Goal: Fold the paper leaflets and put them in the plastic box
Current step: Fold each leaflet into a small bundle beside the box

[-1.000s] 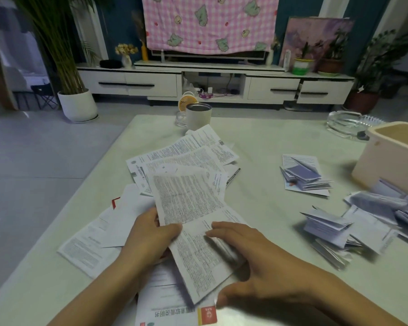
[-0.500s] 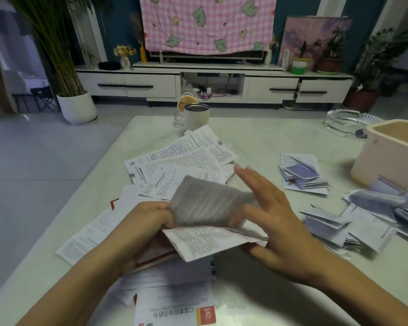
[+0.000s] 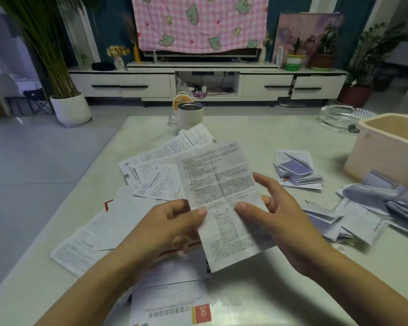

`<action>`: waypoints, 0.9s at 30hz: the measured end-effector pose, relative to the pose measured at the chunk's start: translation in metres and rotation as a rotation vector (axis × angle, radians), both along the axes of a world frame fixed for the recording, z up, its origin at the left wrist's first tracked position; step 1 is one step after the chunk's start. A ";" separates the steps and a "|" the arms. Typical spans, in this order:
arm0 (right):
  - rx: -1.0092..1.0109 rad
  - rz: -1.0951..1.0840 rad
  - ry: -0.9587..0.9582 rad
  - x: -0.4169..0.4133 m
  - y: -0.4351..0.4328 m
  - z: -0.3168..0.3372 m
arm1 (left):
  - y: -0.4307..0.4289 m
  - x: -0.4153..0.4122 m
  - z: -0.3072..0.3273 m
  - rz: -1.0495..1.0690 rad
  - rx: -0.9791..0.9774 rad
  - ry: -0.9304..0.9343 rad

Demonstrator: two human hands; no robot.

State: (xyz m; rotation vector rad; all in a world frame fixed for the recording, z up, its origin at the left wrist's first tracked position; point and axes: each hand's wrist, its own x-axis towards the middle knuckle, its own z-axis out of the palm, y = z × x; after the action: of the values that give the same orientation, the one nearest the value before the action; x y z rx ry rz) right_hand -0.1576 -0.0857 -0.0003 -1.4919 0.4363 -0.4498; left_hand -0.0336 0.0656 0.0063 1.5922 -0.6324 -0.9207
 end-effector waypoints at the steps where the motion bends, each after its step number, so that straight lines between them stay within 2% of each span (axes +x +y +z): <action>1: 0.032 0.007 0.010 0.001 0.001 -0.002 | -0.001 -0.004 -0.001 0.024 0.024 -0.037; 7: 0.125 0.072 0.099 0.003 -0.002 -0.002 | -0.006 -0.007 -0.003 0.071 0.074 -0.097; 10: 0.115 0.099 0.136 0.002 -0.007 0.000 | -0.006 -0.006 -0.004 0.080 0.087 -0.053; 12: 0.096 0.103 0.134 0.000 -0.008 0.002 | -0.006 -0.007 -0.002 0.099 0.067 0.011; 17: -0.021 0.082 0.121 -0.002 -0.010 0.003 | -0.009 -0.006 0.001 0.196 -0.109 0.310; 19: -0.068 0.078 0.119 -0.001 -0.008 0.002 | -0.009 -0.010 0.001 0.145 -0.092 0.262; 22: -0.110 0.064 0.126 0.001 -0.004 0.002 | -0.010 -0.011 -0.008 0.063 0.033 0.121; 27: 0.096 0.017 0.049 0.000 -0.003 0.005 | -0.012 -0.012 -0.013 0.233 0.063 0.010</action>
State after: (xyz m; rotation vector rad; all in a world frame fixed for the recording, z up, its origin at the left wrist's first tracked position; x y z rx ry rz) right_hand -0.1577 -0.0890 0.0045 -1.4151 0.4770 -0.3741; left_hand -0.0452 0.0538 -0.0069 1.6763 -0.4034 -0.7811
